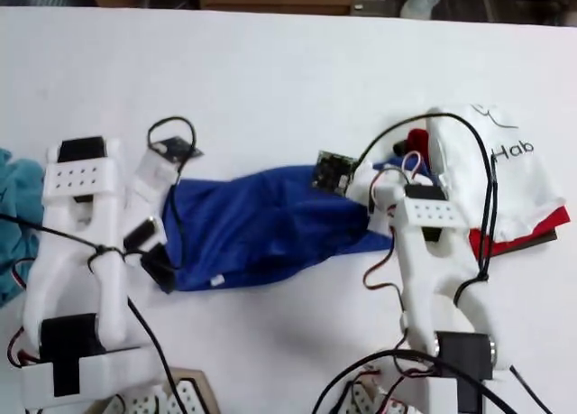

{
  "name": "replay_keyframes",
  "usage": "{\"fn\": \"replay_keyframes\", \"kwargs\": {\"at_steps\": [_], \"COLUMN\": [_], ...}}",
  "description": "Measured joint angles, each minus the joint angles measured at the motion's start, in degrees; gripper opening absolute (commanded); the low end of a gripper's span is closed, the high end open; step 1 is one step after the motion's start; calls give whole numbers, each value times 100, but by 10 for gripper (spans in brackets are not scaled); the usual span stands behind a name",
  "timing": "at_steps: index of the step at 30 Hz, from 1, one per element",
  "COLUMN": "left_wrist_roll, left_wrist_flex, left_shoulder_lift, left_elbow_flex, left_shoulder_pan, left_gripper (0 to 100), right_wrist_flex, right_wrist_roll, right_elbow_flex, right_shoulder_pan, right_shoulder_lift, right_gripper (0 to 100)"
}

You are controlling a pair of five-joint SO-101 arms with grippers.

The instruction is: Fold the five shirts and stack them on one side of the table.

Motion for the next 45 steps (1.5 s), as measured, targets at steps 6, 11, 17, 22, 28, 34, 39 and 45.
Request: {"fn": "replay_keyframes", "kwargs": {"at_steps": [6,11,17,22,28,34,39,45], "left_wrist_roll": [0,0,-193,-211,-211,-211,-211,-211], "left_wrist_flex": [-53,-53,-53,-53,-53,-53,-53,-53], "left_shoulder_lift": [0,0,0,0,0,0,0,0], "left_elbow_flex": [0,0,0,0,0,0,0,0], "left_shoulder_pan": [0,0,0,0,0,-114,-536,-1037], "left_gripper": [309,309,309,309,309,309,309,309], "right_wrist_flex": [202,862,1864,2224,1292,818,545,-334], "right_wrist_roll": [-914,-1134,-703,-149,-378,-1266,-1591,-1609], "right_elbow_flex": [0,0,0,378,1116,1116,1116,1073], "right_shoulder_pan": [0,70,519,563,-35,-826,-1301,-1222], "right_shoulder_lift": [-1081,-1556,-2022,-2040,-2040,-2040,-1978,-1037], "right_gripper": [217,168,28,22,22,22,22,22]}}
